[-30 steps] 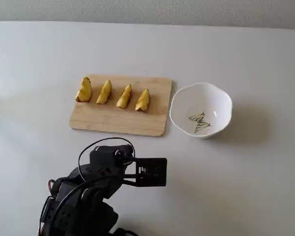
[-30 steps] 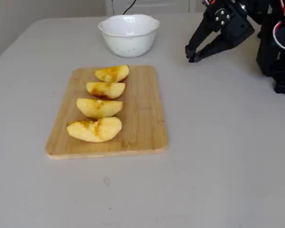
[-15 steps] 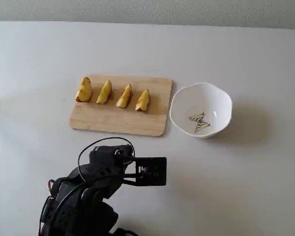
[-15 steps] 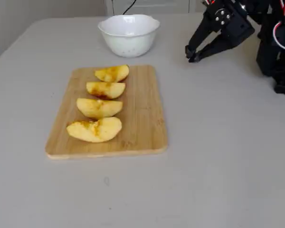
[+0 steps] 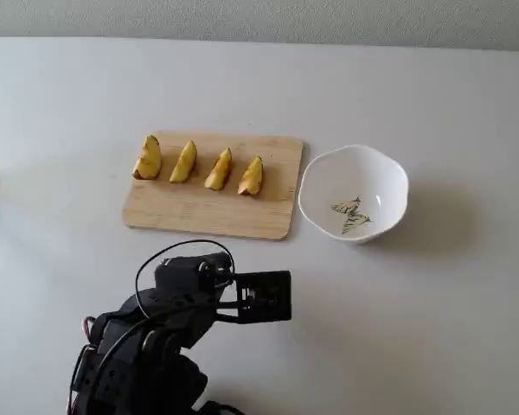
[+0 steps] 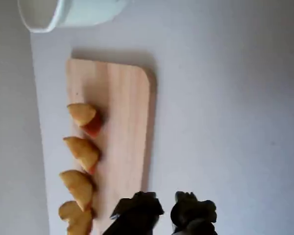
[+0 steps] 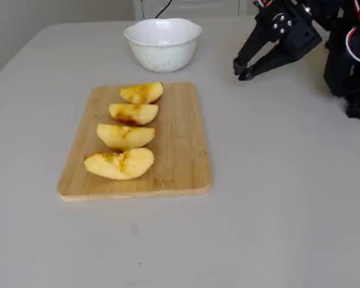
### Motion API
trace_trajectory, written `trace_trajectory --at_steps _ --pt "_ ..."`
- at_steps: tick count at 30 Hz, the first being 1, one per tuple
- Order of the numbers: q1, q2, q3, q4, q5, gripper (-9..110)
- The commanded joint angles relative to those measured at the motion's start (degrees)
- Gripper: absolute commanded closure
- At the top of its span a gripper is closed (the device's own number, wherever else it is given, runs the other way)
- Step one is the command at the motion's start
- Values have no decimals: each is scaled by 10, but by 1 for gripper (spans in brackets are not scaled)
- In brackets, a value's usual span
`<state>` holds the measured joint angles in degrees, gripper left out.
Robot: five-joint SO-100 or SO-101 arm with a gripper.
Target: Pick up the third from the right apple slice from the cutting board and place it into the bowl
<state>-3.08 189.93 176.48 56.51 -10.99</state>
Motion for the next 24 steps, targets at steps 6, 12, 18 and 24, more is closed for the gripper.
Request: trace_trajectory --at_steps 6,12,18,24 --pt "-142 -271 -232 25 -214 86" --pt "-150 -678 -600 109 -278 75" --pt "-173 -968 -897 196 -296 68" --pt "-193 -1176 -1148 261 -289 65"
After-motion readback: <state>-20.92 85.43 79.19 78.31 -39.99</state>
